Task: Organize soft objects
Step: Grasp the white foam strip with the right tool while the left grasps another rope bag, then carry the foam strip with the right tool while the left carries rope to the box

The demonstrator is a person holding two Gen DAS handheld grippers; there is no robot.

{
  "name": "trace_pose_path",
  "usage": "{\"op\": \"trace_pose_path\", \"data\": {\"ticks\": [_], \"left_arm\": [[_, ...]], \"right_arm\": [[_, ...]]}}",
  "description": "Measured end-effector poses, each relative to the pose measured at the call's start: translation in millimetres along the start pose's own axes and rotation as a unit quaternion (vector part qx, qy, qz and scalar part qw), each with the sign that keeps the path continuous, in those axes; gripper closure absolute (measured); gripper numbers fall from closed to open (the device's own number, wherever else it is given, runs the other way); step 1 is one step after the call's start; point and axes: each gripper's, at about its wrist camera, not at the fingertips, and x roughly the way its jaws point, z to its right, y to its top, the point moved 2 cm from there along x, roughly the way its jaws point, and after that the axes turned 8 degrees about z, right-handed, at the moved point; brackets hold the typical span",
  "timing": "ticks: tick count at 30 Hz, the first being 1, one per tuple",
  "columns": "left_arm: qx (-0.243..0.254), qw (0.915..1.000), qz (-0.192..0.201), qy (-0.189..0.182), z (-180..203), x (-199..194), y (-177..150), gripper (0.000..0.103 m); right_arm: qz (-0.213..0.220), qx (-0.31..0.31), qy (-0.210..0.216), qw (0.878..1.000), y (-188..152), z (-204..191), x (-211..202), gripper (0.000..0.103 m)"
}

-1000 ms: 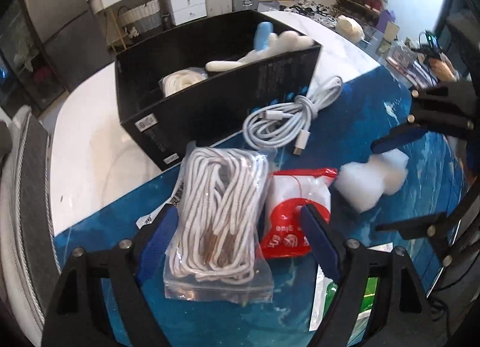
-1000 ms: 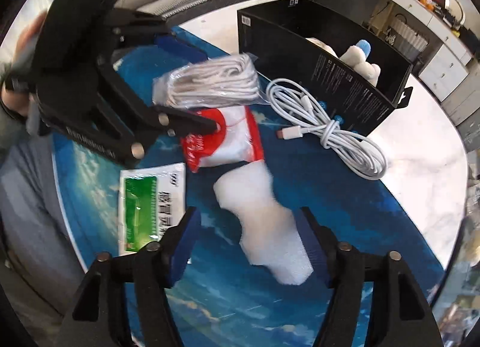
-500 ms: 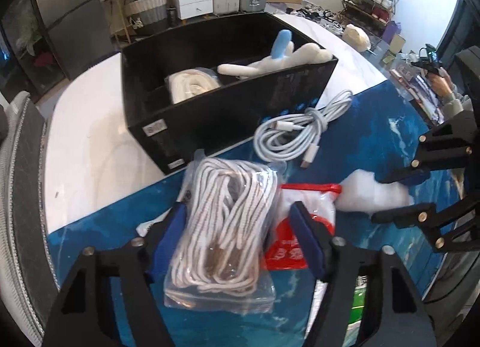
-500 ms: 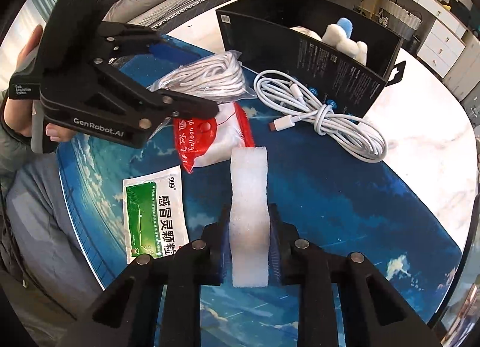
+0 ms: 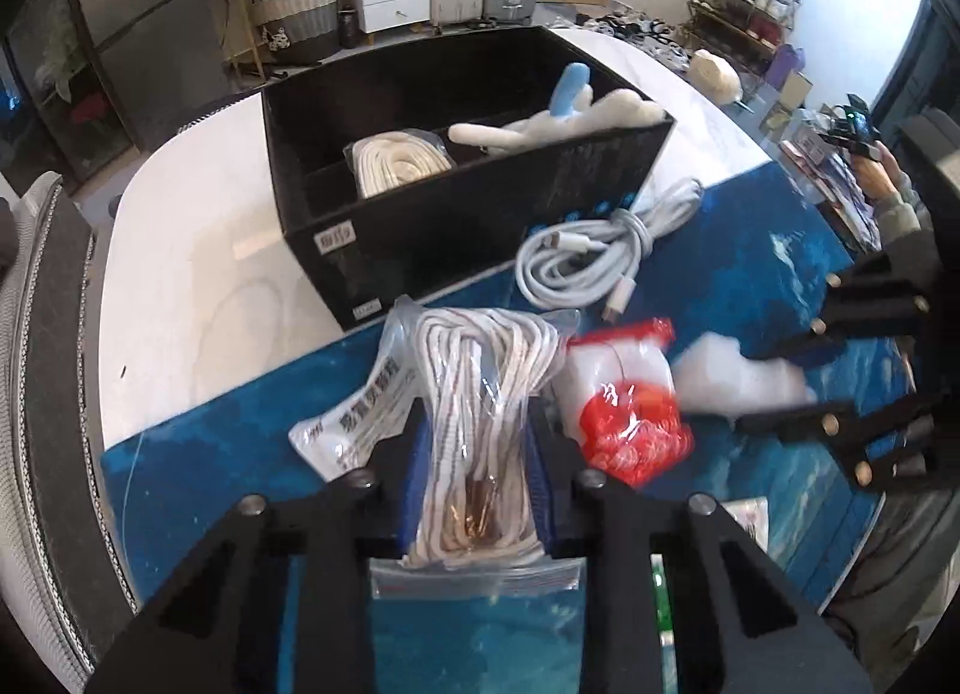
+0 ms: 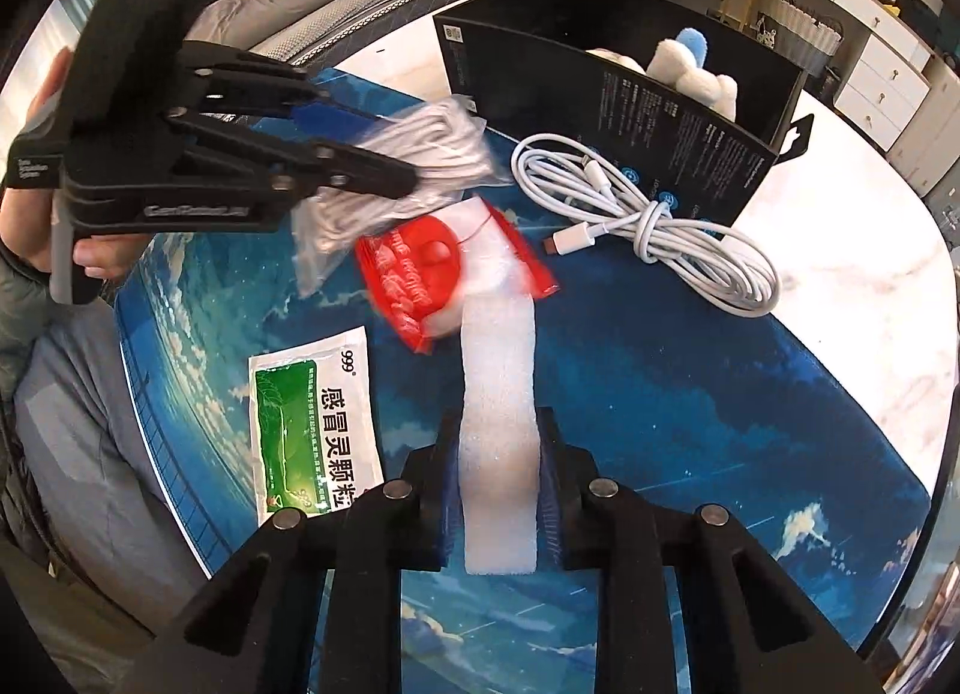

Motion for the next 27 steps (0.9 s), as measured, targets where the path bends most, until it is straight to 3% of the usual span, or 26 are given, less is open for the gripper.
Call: {"op": "trace_pose_path", "data": {"ticks": [3,6,8,10,14,16,19,27], "left_arm": [[-0.008,0.9997,-0.003,-0.023,-2,-8,-9,0.076],[-0.006,0.9998,-0.015,-0.015,0,-14,-23,0.075],[0.006,0.9997,-0.023,-0.002,6,-18,-34,0.069],[0.014,0.9996,-0.023,0.008,9,-18,-42,0.044],[0.037,0.9986,-0.031,0.024,19,-7,-52,0.045],[0.030,0.9988,-0.033,0.022,18,-6,-53,0.060],[0.028,0.9990,-0.027,0.020,17,-7,-53,0.072],[0.038,0.9988,0.007,0.028,22,-25,-44,0.072]], "right_arm": [[-0.001,0.002,0.004,1.000,-4,3,-1,0.080],[-0.003,0.005,0.000,1.000,-6,6,-5,0.080],[-0.005,0.006,0.002,1.000,-8,5,-8,0.080],[-0.010,-0.002,0.002,1.000,-9,0,-7,0.080],[-0.018,-0.022,-0.016,0.999,-10,-11,2,0.079],[-0.014,-0.019,-0.014,1.000,-9,-10,2,0.078],[-0.012,-0.019,-0.015,1.000,-10,-10,1,0.081],[0.020,-0.014,-0.023,0.999,-2,-15,-16,0.081]]}}
